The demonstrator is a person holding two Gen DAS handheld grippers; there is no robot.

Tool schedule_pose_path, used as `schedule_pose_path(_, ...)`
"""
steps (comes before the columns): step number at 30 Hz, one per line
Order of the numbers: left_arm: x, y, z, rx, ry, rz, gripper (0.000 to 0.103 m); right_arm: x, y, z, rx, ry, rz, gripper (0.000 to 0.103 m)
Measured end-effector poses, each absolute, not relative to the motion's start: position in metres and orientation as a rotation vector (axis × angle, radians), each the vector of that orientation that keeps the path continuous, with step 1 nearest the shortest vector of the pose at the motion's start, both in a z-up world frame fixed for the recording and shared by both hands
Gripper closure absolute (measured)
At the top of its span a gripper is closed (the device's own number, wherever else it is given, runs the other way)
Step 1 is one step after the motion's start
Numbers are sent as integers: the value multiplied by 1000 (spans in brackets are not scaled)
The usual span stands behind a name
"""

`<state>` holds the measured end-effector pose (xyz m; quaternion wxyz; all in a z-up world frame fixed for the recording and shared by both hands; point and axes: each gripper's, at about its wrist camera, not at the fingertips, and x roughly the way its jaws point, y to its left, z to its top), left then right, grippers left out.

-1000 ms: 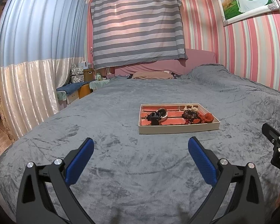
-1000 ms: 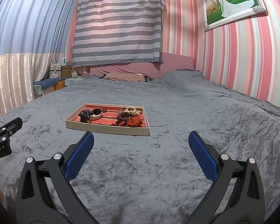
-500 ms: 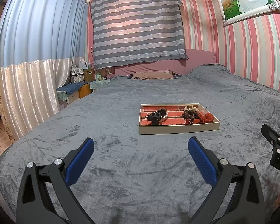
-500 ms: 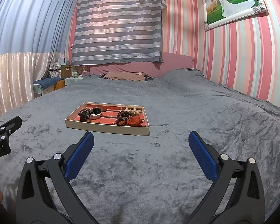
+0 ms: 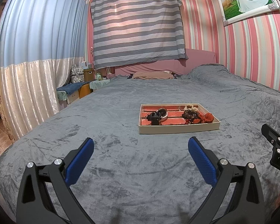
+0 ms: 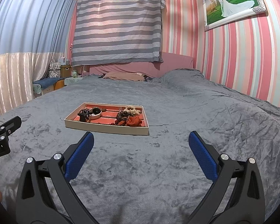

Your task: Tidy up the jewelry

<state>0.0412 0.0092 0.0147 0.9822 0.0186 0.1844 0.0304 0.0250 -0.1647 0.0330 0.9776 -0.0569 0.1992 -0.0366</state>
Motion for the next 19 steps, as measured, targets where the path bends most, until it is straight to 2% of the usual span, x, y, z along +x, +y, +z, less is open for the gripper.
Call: schedule_pose_path(19,38,8,16,39,364,55,4,25,-165,33,-115,401,-75,4)
